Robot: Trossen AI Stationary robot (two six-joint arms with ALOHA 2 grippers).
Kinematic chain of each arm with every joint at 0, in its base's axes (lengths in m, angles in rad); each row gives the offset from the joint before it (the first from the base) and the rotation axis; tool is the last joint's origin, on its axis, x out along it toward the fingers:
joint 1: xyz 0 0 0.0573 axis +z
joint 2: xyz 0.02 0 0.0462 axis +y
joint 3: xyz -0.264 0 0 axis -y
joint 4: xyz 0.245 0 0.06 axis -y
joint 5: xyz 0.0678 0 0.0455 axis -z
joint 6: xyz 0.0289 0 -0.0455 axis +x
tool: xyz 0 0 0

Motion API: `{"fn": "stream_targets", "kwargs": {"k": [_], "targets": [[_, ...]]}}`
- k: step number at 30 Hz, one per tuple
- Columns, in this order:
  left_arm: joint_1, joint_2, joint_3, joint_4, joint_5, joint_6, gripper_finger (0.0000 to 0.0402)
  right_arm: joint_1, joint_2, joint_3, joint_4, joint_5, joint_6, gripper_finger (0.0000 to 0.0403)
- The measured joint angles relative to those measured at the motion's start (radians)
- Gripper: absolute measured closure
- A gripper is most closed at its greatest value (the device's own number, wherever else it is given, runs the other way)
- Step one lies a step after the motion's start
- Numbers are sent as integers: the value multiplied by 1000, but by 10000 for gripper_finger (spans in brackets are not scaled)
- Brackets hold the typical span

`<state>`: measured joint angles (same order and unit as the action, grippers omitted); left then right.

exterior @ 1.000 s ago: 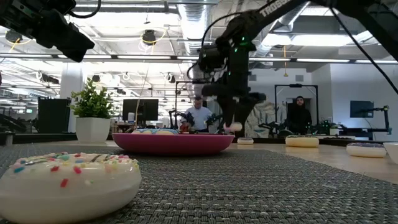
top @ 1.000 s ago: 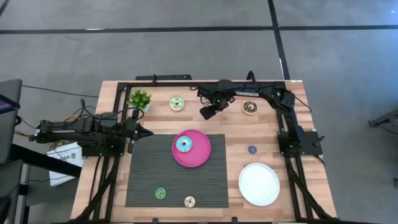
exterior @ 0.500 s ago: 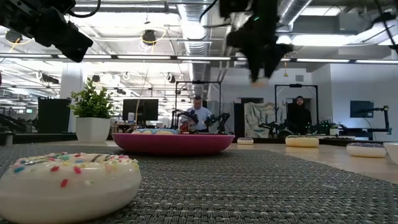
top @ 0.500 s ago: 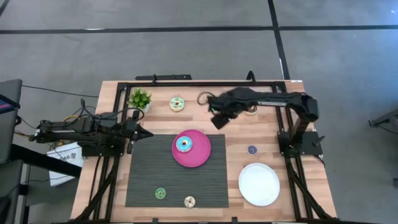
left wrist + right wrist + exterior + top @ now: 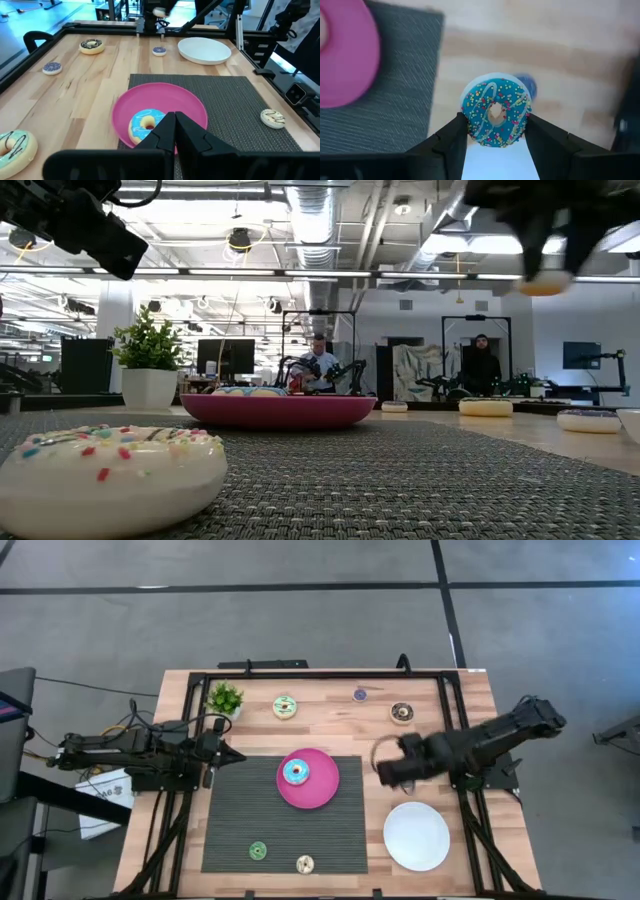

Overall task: Pick & Place donuts
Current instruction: Put the small blue donut on the white plate

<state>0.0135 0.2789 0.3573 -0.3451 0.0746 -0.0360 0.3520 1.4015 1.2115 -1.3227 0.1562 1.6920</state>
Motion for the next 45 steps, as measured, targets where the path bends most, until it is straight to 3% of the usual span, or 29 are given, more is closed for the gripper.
{"fn": "stream_targets", "kwargs": {"k": [8,12,24,38,45], "targets": [[0,0,0,0,0,31,402,280,73,-85,98,-106,421,222],[0,0,0,3,-1,35,402,357,116,-129,184,-129,531,220],[0,0,0,5,-1,53,402,345,175,-310,469,-158,516,223],[0,0,0,6,-2,32,402,346,175,-349,498,-181,507,212],[0,0,0,6,-2,32,402,346,175,-349,499,-181,515,183]]}}
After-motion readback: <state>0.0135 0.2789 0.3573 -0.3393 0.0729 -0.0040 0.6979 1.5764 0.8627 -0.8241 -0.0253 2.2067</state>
